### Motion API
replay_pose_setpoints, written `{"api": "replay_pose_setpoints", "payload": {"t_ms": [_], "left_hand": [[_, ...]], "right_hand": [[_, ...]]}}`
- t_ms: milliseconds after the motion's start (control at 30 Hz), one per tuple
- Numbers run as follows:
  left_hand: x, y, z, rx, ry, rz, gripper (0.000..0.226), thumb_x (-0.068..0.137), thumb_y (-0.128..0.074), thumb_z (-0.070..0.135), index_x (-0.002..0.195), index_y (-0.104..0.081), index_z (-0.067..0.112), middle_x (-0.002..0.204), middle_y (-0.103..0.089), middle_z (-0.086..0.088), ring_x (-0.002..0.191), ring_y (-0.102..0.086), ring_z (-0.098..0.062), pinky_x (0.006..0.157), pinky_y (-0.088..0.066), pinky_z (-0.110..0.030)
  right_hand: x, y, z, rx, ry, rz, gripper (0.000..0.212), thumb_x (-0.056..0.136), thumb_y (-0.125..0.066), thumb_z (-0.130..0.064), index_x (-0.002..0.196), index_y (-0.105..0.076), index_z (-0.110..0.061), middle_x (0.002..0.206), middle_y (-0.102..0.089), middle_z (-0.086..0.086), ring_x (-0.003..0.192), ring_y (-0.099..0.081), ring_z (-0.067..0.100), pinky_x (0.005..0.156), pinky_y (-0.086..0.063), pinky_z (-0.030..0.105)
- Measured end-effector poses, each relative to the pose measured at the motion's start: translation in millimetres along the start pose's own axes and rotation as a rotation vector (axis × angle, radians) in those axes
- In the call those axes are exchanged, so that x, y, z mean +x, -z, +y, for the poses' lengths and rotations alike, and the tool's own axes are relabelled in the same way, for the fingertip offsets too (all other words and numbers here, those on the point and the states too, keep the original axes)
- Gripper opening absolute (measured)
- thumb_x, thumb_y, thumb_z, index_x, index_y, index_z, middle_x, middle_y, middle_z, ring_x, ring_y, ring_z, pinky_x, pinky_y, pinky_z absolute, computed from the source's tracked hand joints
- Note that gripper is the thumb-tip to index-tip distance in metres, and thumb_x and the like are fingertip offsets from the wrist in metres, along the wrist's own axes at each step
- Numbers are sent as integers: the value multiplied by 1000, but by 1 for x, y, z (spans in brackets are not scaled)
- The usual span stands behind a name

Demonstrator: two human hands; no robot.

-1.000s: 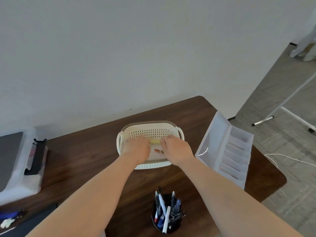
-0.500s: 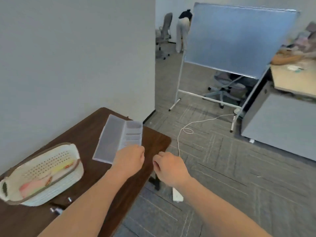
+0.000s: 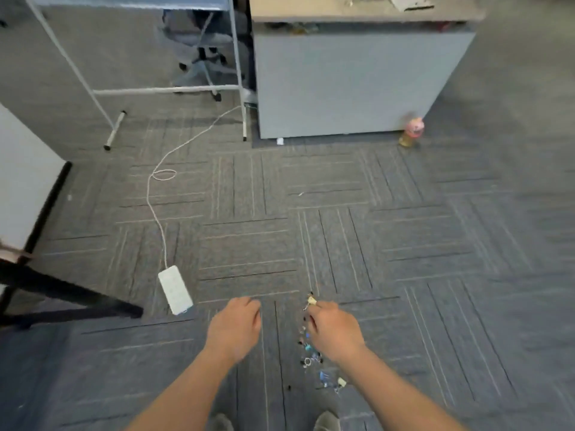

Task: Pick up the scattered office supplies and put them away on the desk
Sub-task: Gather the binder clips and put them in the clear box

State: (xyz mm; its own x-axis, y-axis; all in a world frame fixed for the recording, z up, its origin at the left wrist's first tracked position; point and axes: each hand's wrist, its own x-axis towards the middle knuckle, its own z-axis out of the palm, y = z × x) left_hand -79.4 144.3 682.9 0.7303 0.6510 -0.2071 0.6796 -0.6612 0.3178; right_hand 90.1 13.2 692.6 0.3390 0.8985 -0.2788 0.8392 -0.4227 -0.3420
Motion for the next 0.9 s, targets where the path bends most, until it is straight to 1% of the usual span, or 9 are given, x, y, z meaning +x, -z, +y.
{"api": "replay_pose_setpoints", "payload": {"t_ms": [167,333,433,500,567,633,733,800,900], "left_hand": [[50,-137,32,20,-112,-204,24,97,-36,29,114,-51,23,112,-53,5,105,-47,-16,74,-45,-29],[107,-284,21,65,-197,-348,35,98,-37,30,131,-43,22,125,-48,3,115,-42,-17,88,-45,-30],[144,-373,5,79,-237,-384,44,97,-40,33,139,-36,20,136,-42,1,122,-38,-19,95,-43,-33],[172,-429,-6,73,-252,-371,51,96,-42,35,143,-29,20,145,-35,0,130,-33,-21,103,-39,-37],[200,-482,-19,96,-263,-359,56,96,-42,37,146,-23,22,154,-24,-2,139,-23,-25,111,-30,-43],[227,-530,-31,131,-281,-351,57,96,-40,38,148,-18,25,158,-11,-2,143,-12,-28,115,-20,-45],[268,-589,-49,169,-298,-322,59,96,-39,41,149,-13,30,159,4,-3,145,2,-29,117,-12,-50],[293,-621,-56,195,-305,-311,63,95,-41,46,149,-10,34,159,10,-4,145,7,-29,117,-8,-50],[325,-658,-59,194,-337,-309,65,93,-42,48,148,-8,38,158,12,-2,145,10,-28,117,-4,-49]], "right_hand": [[4,-103,117,62,-263,-73,24,99,-40,-28,118,-53,-20,119,-57,-2,109,-52,21,81,-45,32],[27,-233,203,77,-428,-176,33,99,-38,-28,131,-43,-23,129,-47,0,115,-50,22,86,-48,38],[48,-321,254,112,-482,-193,42,98,-41,-31,139,-35,-25,138,-40,1,124,-42,22,90,-49,42],[66,-376,289,126,-483,-181,48,98,-41,-36,143,-30,-28,146,-34,-1,131,-33,22,94,-48,44],[86,-425,321,141,-472,-185,53,98,-41,-40,147,-22,-32,154,-23,-2,139,-22,24,100,-43,48],[108,-466,351,148,-430,-163,58,98,-40,-44,149,-17,-35,159,-13,-2,144,-14,27,108,-35,52],[146,-511,385,69,-321,-142,64,97,-35,-51,150,-4,-39,161,2,-6,147,-3,25,113,-26,54],[171,-534,402,-12,-229,-161,65,97,-30,-54,150,3,-39,160,12,-7,147,6,23,115,-17,52],[202,-559,423,-92,-85,-125,60,98,-21,-57,151,-2,-37,160,15,-4,145,15,20,118,-2,45]]}}
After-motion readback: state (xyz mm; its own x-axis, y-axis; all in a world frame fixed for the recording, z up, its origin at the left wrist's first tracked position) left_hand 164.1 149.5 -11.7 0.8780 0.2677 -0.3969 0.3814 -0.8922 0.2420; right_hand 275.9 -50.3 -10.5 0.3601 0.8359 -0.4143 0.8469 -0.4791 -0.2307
